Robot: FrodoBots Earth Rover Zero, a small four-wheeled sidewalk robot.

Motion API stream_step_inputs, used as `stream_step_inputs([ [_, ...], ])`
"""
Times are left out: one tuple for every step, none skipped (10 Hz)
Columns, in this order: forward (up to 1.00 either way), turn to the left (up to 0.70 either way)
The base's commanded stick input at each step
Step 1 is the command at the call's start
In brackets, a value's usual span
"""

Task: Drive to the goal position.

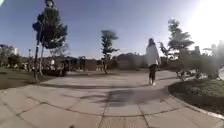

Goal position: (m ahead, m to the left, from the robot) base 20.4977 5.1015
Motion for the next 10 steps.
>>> stream_step_inputs([
  [0.43,0.0],
  [0.43,0.0],
  [0.43,0.0],
  [0.43,0.0],
  [0.43,0.0],
  [0.43,0.0],
  [0.43,0.0],
  [0.43,0.0],
  [0.43,0.0],
  [0.43,0.0],
])
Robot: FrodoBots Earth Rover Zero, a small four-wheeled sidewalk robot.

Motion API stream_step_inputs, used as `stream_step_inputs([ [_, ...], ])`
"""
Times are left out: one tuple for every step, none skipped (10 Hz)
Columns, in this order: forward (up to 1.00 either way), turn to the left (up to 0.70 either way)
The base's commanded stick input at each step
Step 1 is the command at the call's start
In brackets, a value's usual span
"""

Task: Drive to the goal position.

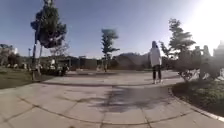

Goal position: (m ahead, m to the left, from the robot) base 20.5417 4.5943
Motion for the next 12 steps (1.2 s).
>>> stream_step_inputs([
  [0.43,0.0],
  [0.42,0.0],
  [0.42,0.0],
  [0.42,0.0],
  [0.43,0.0],
  [0.43,0.0],
  [0.42,0.0],
  [0.42,0.0],
  [0.42,0.0],
  [0.42,0.0],
  [0.42,0.0],
  [0.42,0.0],
])
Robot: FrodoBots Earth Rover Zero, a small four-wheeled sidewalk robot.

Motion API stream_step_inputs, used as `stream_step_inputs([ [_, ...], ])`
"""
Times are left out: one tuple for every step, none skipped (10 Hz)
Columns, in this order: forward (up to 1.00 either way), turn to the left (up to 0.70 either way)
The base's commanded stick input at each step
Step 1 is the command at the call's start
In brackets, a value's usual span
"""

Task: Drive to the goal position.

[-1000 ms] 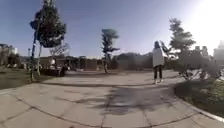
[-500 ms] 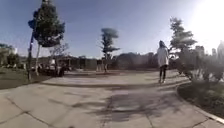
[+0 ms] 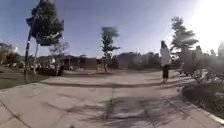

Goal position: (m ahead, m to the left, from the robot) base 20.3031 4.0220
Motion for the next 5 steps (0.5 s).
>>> stream_step_inputs([
  [0.42,0.09],
  [0.42,0.36],
  [0.42,0.42],
  [0.42,0.42],
  [0.43,0.43],
])
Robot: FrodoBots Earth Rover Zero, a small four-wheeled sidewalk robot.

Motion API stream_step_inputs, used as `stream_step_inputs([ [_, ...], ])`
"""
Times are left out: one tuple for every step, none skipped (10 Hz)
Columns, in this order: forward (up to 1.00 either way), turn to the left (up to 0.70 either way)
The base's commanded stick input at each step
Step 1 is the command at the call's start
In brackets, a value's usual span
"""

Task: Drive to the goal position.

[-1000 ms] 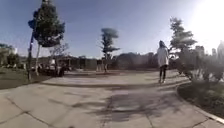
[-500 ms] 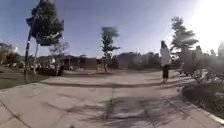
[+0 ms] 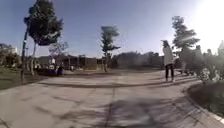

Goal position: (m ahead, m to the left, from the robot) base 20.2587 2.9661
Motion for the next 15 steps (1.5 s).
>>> stream_step_inputs([
  [0.43,0.43],
  [0.42,0.42],
  [0.42,0.26],
  [0.42,0.08],
  [0.42,0.0],
  [0.43,0.0],
  [0.43,0.0],
  [0.42,0.0],
  [0.42,0.0],
  [0.42,0.0],
  [0.43,0.0],
  [0.44,0.0],
  [0.45,0.0],
  [0.45,0.0],
  [0.53,0.11],
])
